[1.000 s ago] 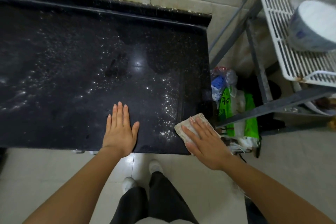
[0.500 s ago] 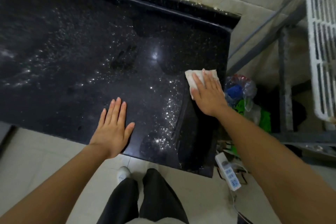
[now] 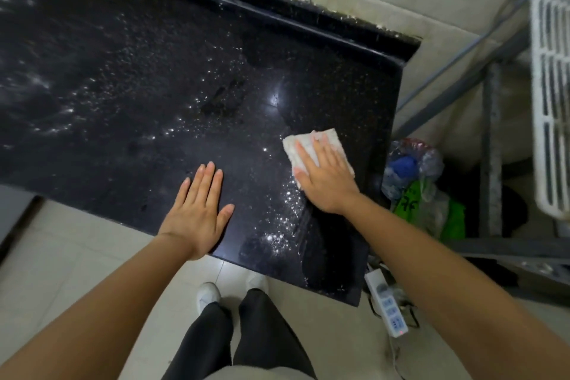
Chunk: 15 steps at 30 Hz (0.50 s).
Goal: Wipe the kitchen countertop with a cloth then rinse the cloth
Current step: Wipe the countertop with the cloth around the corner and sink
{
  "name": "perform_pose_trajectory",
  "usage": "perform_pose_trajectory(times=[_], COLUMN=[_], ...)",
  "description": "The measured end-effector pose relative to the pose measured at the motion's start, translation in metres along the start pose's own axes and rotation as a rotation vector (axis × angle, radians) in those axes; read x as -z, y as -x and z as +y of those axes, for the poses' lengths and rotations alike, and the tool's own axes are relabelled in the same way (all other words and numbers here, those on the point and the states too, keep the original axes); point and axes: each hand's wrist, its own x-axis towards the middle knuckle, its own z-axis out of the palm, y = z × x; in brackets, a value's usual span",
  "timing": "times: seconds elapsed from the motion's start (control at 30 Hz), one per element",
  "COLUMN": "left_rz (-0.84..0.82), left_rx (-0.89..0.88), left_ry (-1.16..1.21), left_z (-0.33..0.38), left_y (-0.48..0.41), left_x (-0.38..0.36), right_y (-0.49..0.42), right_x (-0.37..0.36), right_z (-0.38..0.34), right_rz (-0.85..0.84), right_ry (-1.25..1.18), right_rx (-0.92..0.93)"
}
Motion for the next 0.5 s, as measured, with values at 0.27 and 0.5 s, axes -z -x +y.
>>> perform_pose_trajectory(times=[0.27, 0.5], left_rz=[-0.057, -0.062], left_rx=[-0.005, 0.003], left_ry=[0.028, 0.106], left_z=[-0.002, -0.005], left_y=[0.000, 0.000], left_x=[0.001, -0.002], right_y=[0.086, 0.039], right_x=[-0.043, -0.018], right_z=[-0.019, 0.020], right_rz=[0.005, 0.004], right_ry=[0.245, 0.200], right_rx=[0.419, 0.331])
